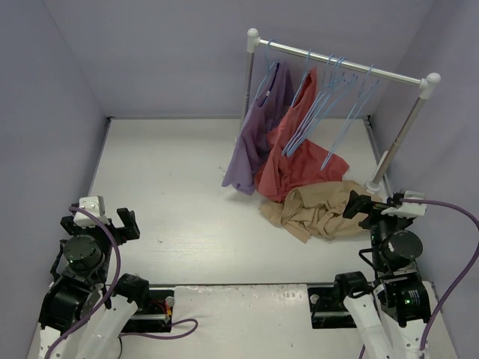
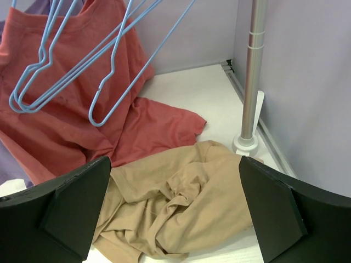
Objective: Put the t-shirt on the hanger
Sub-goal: Move the T-shirt to the center of the board.
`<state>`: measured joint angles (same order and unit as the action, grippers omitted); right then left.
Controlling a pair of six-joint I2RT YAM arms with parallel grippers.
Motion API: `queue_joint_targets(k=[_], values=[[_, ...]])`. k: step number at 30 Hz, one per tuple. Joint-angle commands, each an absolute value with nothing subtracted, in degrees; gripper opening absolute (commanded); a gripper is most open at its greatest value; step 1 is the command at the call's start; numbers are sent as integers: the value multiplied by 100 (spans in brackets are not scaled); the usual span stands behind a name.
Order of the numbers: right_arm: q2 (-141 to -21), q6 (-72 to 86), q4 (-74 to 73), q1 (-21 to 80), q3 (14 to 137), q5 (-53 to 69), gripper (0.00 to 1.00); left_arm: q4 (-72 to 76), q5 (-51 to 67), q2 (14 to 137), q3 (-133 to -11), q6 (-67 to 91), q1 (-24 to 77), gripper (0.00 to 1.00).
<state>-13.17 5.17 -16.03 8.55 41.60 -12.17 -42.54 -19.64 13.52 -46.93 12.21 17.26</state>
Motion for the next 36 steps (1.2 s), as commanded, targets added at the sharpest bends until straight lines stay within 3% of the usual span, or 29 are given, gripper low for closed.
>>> queue_joint_targets(k=[1, 9, 18, 25, 34, 36], values=[[-1585, 456, -1152, 906, 4251, -1172, 100, -3842, -2048, 1433, -4668, 1247, 1741, 97], [-2929, 703, -1161, 909, 4799, -847, 100, -3819, -2034, 1472, -4654, 1261, 1740, 97], [-4857, 2616, -1120, 1031, 4832, -823, 100, -3780, -1945, 1503, -4632, 1248, 1749, 97], [-5333, 3517, -901, 1927, 4112, -2033, 100, -3708, -1852, 1504, -4588, 1203, 1749, 97], [-5927, 3724, -309, 2004, 3460, -2314, 100, -3670, -1741, 1507, -4566, 1165, 1749, 97], [-6026, 3662, -193, 2027, 3435, -2375, 95, -3663, -1728, 1512, -4562, 1160, 1749, 97]])
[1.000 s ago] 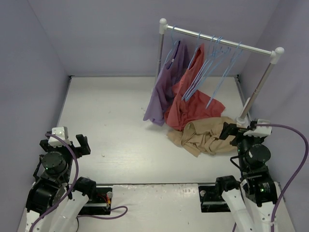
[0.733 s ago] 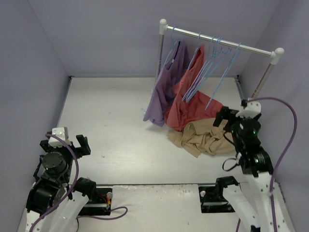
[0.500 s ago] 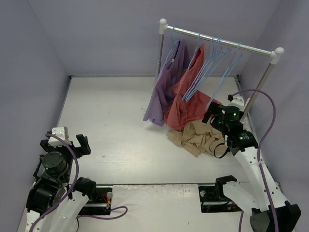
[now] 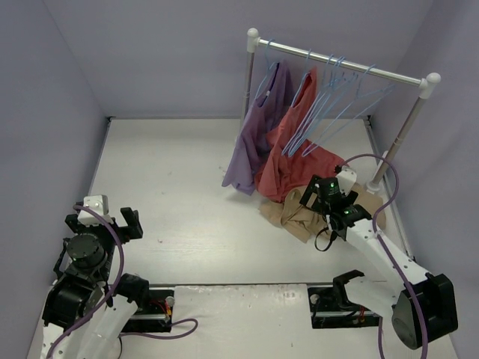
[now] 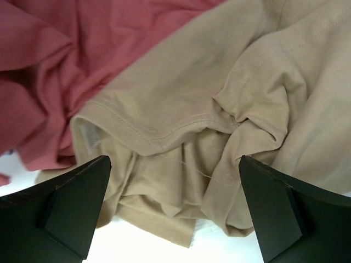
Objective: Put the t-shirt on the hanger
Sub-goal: Move the T-shirt to the center of the board.
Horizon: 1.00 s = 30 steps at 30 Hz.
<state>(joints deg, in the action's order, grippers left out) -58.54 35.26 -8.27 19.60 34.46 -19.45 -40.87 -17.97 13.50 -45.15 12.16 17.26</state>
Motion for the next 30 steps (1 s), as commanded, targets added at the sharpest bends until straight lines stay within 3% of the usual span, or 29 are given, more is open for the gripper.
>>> queue_joint_targets(k=[1, 6, 25, 27, 30], values=[[-6047, 3647, -124, 2048, 3428, -2451, 94, -3656, -1714, 1512, -4561, 1160, 1749, 97], [-6200, 3433, 184, 2140, 3379, -2606, 86, -3626, -1657, 1521, -4544, 1138, 1749, 97], [-7409, 3459, 633, 2276, 3338, -2690, 88, -3560, -1499, 1564, -4526, 1086, 1749, 97], [-7523, 3524, 633, 2276, 3351, -2783, 86, -3560, -1487, 1573, -4526, 1083, 1749, 97], [-7602, 3585, 650, 2268, 3357, -2864, 75, -3560, -1477, 1573, -4526, 1089, 1749, 97]])
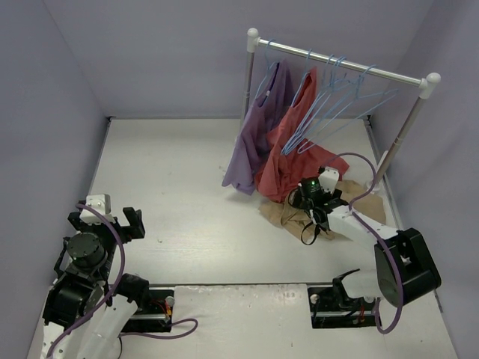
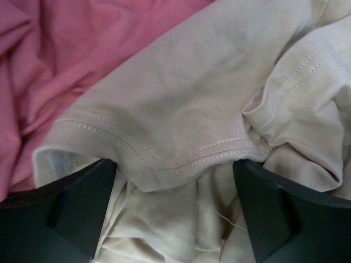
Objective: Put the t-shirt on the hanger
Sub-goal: Move the T-shirt to the center of the board.
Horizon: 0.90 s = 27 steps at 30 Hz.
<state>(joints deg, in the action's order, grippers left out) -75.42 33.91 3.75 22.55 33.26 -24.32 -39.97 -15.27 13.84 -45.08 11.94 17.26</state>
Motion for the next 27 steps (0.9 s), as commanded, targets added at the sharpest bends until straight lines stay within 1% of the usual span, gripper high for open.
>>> queue_joint_targets(k=[1, 3, 4, 5, 8, 9, 13, 16, 17, 18, 19, 22, 24, 26, 27], values=[[-7586, 3594, 658, 2276, 3349, -2865, 75, -3560, -1468, 1573, -4518, 1090, 1749, 97], [-7471, 3598, 673, 2282, 3301, -2885, 59, -3544, -1419, 1580, -4518, 1072, 1749, 97], [-7433, 3568, 683, 2278, 3282, -2856, 48, -3535, -1381, 1575, -4518, 1066, 1749, 97], [-7400, 3560, 686, 2276, 3278, -2808, 45, -3533, -1371, 1573, -4518, 1063, 1749, 97], [-7167, 3335, 625, 2363, 3261, -2610, 8, -3524, -1190, 1549, -4544, 1055, 1749, 97], [-7063, 3314, 552, 2460, 3265, -2605, 0, -3522, -1089, 1541, -4549, 1050, 1751, 97], [-6495, 3303, 37, 2881, 3406, -2692, 0, -3557, -555, 1707, -4637, 1088, 1758, 97], [-6093, 3439, -507, 3446, 3700, -2707, 0, -3552, -118, 1849, -4716, 1251, 1758, 97], [-6021, 3567, -648, 3784, 3862, -2722, 0, -3543, -51, 1870, -4735, 1310, 1758, 97], [-5951, 3586, -668, 3832, 3885, -2755, 0, -3550, -21, 1880, -4760, 1318, 1758, 97], [-5900, 3731, -779, 4185, 4058, -2877, 0, -3558, -31, 1874, -4798, 1325, 1758, 97], [-6008, 4071, -958, 5253, 4687, -3215, 0, -3597, -88, 1845, -4872, 1293, 1750, 97], [-6091, 4107, -976, 5512, 4885, -3446, 0, -3625, -96, 1838, -4952, 1328, 1758, 97], [-6604, 4118, -985, 6365, 5749, -3840, 0, -3756, -79, 1934, -5147, 1363, 1749, 97], [-6849, 4054, -991, 6611, 6129, -4008, 0, -3827, -79, 1961, -5263, 1376, 1749, 97]])
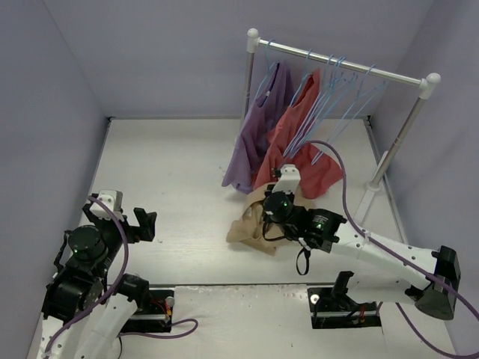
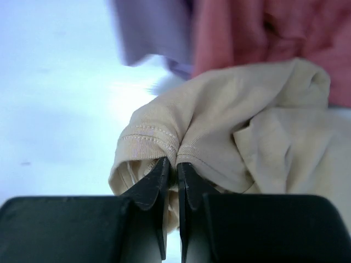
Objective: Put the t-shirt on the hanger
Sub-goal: Move the T-shirt to the center of the board.
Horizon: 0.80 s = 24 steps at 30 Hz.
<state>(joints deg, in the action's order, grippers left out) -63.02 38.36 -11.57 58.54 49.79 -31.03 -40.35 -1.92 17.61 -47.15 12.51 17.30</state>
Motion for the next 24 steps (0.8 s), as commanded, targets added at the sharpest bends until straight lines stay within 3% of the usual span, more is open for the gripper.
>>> queue_joint_targets(k=[1, 6, 10, 20, 22, 24], values=[[-7119, 4009, -998, 6774, 6400, -4141, 0, -3885, -89, 2015, -5402, 1395, 1749, 97], [-8028, 3844, -993, 7229, 7594, -4800, 0, -4225, -66, 2188, -5938, 1502, 1758, 97], [-8561, 4063, -993, 7234, 7832, -4904, 0, -4377, 0, 2224, -6100, 1709, 1758, 97], [-10054, 4471, -969, 6767, 7726, -3781, 0, -4178, 254, 2881, -5220, 3186, 1758, 97], [-10356, 4179, -947, 6585, 8003, -3426, 8, -4045, 282, 3075, -4968, 3347, 1758, 97], [-10673, 3900, -932, 6449, 8282, -3063, 24, -3891, 256, 3174, -4822, 3562, 1758, 97]])
